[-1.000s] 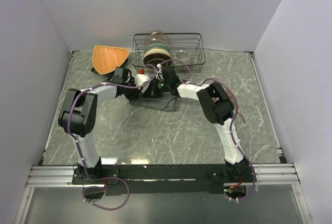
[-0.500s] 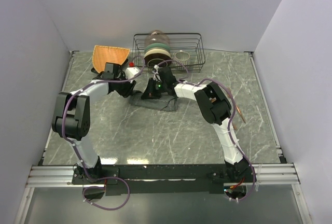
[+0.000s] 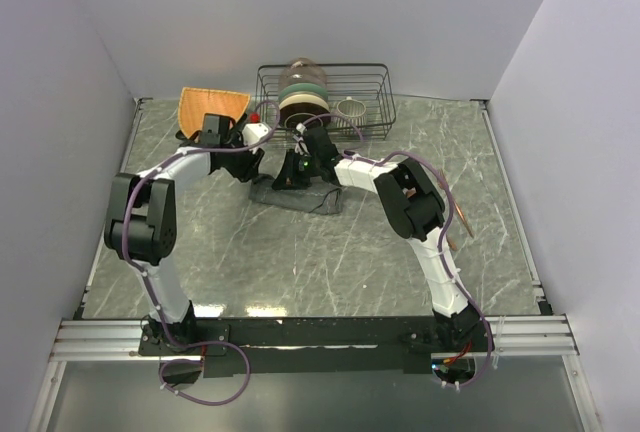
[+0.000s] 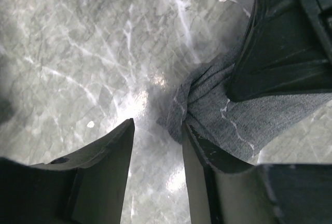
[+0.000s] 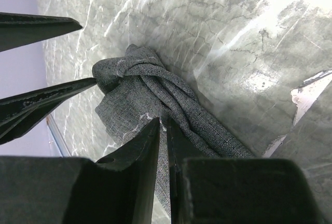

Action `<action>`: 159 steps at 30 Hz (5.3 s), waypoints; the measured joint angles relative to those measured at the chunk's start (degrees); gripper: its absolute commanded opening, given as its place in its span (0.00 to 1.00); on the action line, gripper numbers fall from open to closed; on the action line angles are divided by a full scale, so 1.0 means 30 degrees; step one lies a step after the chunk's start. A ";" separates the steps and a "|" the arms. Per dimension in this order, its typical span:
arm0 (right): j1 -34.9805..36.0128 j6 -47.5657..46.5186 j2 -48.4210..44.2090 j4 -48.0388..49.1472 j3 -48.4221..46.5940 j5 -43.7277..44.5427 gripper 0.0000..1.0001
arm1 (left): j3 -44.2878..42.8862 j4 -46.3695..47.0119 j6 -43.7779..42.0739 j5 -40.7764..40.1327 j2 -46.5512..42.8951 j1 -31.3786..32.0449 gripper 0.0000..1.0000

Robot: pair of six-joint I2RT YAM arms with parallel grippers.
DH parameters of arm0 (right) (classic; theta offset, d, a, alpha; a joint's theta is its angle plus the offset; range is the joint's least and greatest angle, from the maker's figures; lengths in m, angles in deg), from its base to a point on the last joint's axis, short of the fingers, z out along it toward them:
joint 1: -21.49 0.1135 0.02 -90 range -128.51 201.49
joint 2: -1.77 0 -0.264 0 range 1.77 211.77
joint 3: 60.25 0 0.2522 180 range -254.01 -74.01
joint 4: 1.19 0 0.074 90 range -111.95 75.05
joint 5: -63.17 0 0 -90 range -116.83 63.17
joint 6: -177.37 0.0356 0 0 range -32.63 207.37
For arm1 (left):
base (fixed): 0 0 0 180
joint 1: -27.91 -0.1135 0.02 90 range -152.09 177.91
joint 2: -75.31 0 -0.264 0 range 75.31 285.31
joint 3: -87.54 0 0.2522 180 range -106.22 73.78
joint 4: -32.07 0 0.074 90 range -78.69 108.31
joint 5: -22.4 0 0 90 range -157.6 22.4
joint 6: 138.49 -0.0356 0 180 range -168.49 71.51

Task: Fold the napkin into a case and place the utensils inside
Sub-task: Smooth out the smaller rectangle-folded napkin at the center of the board.

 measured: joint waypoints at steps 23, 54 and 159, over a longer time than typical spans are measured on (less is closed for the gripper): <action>0.0204 -0.0699 0.0284 -0.1654 -0.1253 0.0896 0.19 | -0.0823 -0.2761 -0.1494 0.1974 0.0197 0.0882 0.01; 0.0321 -0.1005 0.0284 -0.2018 -0.1501 0.1341 0.19 | 0.0459 -0.0940 -0.1282 0.0539 -0.0313 0.0474 0.47; -0.0860 -0.3242 0.0576 -0.4634 -0.5355 -0.0801 0.58 | 0.4051 0.1581 -0.9777 -0.0882 -0.0991 0.2127 0.09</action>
